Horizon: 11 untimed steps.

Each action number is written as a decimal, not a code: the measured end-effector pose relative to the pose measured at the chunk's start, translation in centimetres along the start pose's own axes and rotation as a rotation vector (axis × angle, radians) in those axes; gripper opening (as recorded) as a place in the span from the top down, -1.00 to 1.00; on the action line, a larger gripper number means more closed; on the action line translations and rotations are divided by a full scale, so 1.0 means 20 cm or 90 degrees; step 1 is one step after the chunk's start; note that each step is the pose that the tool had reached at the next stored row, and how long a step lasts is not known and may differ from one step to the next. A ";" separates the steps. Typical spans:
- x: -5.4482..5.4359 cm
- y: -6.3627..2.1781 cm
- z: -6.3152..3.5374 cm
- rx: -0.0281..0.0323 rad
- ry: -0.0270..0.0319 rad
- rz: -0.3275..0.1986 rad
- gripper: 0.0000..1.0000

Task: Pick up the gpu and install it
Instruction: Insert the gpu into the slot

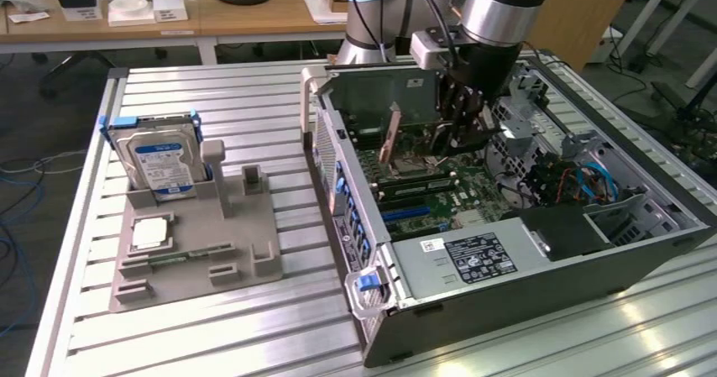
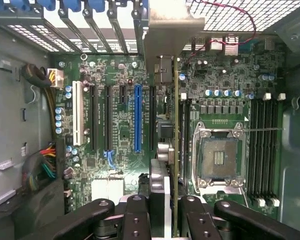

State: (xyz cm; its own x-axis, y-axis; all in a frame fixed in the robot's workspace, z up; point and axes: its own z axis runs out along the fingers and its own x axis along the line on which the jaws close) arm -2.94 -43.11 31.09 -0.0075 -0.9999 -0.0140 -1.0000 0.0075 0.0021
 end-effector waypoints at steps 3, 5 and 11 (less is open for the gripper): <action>0.00 0.012 0.027 0.0016 0.0000 0.000 0.44; 0.00 0.023 0.043 0.0042 0.0000 0.001 0.44; 0.01 0.035 0.095 0.0046 0.0000 0.002 0.44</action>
State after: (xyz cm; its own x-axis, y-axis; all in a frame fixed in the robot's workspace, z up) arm -3.64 -43.36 29.19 -0.0108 -0.9998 -0.0140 -0.9999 0.0108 -0.0050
